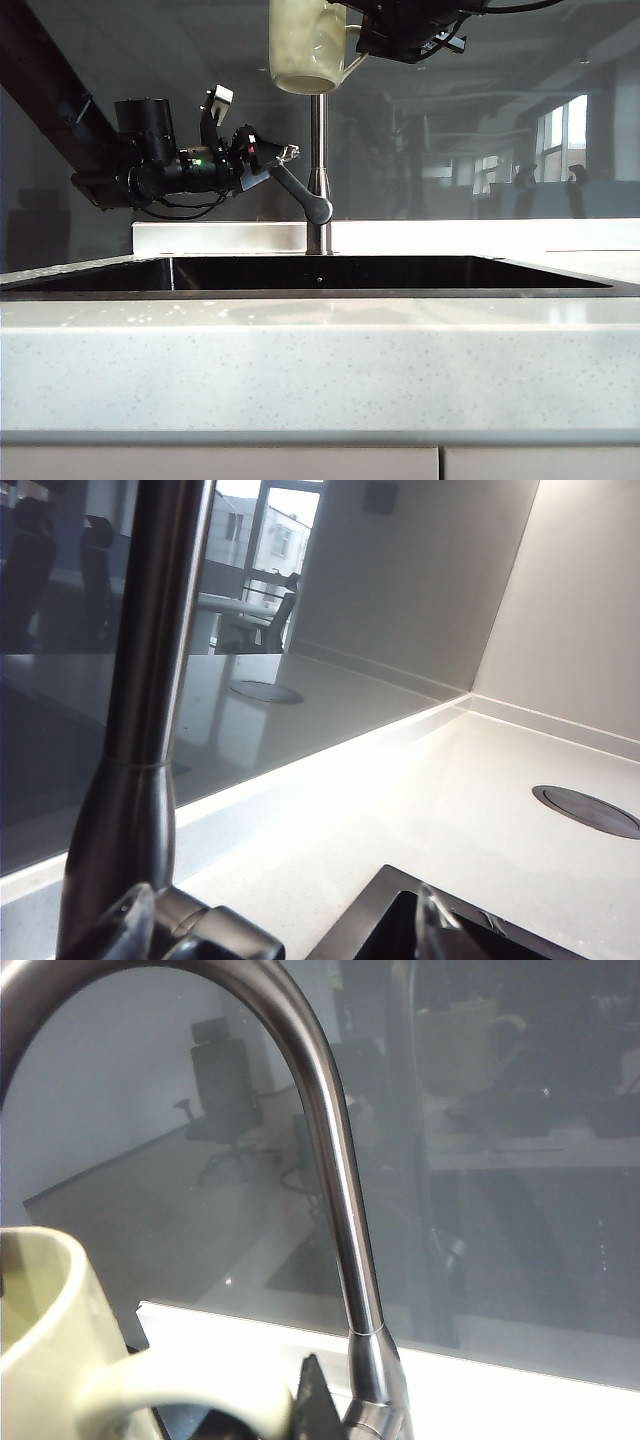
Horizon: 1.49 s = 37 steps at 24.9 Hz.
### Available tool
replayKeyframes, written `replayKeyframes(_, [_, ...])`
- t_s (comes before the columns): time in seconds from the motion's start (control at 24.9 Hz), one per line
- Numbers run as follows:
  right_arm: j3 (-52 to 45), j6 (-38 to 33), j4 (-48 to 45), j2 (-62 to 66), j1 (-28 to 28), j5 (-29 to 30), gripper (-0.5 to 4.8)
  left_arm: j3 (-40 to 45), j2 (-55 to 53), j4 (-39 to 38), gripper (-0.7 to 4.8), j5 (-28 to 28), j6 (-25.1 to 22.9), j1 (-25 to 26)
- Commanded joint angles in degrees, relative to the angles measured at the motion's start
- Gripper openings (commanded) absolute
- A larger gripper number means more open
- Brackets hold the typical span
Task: Pick up the mug next to the sink, go to the faucet to get some water, pour the water into the sink, and finally put the mug back to its place.
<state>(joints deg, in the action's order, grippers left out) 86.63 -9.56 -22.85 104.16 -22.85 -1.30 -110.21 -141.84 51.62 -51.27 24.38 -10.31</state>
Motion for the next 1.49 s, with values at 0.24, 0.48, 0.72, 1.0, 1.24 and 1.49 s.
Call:
replayKeyframes(0.24, [0.79, -0.66, -3.98, -0.83, -0.04, -0.09, -0.05, -0.24, 0.31, 0.79, 2.95, -6.56, 2.54, -0.09])
replayKeyframes(0.48, [0.79, -0.61, -3.98, -0.83, -0.04, -0.09, -0.05, -0.24, 0.31, 0.81, 2.95, -10.27, 3.5, 0.28])
replayKeyframes(0.72, [0.79, 0.83, -3.98, -0.83, -0.02, -0.07, -0.05, -0.24, 0.31, 0.77, 2.96, -6.32, -1.05, 0.31])
replayKeyframes(1.0, [0.79, 0.83, -3.98, -0.83, 0.0, -0.09, -0.05, -0.24, 0.31, 0.66, 2.96, -3.85, -4.37, 0.66])
replayKeyframes(1.24, [0.79, 0.81, -4.0, -0.83, 0.02, -0.09, -0.05, -0.24, 0.31, -2.89, 2.96, -3.34, -7.78, 1.44])
replayKeyframes(1.49, [0.79, 0.81, -3.98, -0.83, 0.02, -0.09, -0.05, -0.24, 0.31, -6.27, 2.96, -1.27, -9.64, 1.64])
